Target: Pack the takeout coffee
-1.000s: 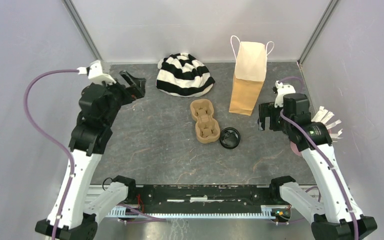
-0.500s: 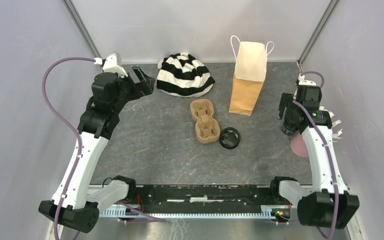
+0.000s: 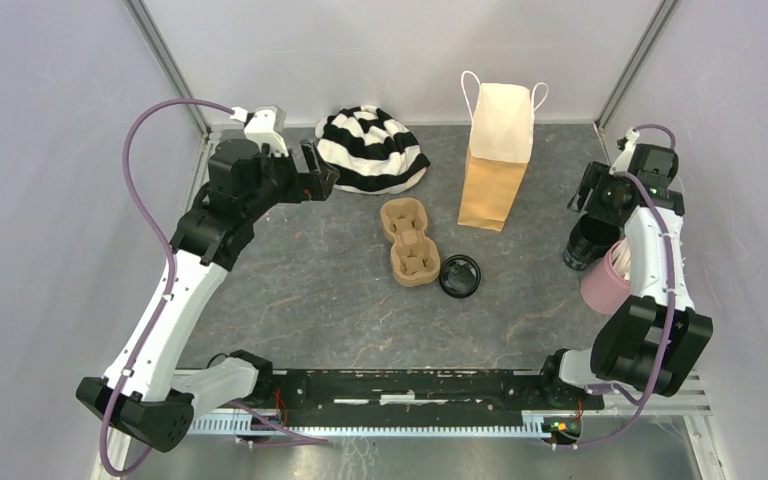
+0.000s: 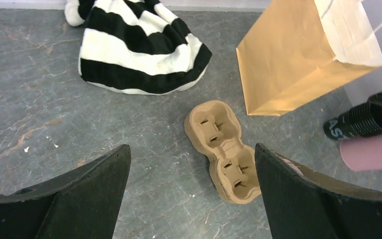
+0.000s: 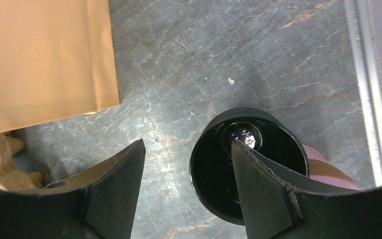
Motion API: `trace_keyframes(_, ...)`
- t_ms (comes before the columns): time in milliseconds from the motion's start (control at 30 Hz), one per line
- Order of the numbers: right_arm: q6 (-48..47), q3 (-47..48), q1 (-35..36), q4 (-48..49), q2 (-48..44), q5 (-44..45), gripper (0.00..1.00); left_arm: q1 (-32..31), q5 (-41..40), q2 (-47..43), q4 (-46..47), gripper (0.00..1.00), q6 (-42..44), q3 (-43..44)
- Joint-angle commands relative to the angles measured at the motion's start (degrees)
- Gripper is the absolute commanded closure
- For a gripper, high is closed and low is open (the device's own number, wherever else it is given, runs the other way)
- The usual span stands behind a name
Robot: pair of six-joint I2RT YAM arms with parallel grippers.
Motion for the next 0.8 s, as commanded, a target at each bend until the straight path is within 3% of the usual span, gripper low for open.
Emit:
trace_keyframes(0,2.61,-0.92,-3.55,2.88,0.47,-10.36,0.30,-1.57,3.24,0.18,1.32,0.00,5.42,0.90)
trace_keyframes(767,7.65,-5.19,-7.95,7.65,3.99,-18.73,0.52,-1.92,2.61,2.46,0.94,0.00,7.46,3.72)
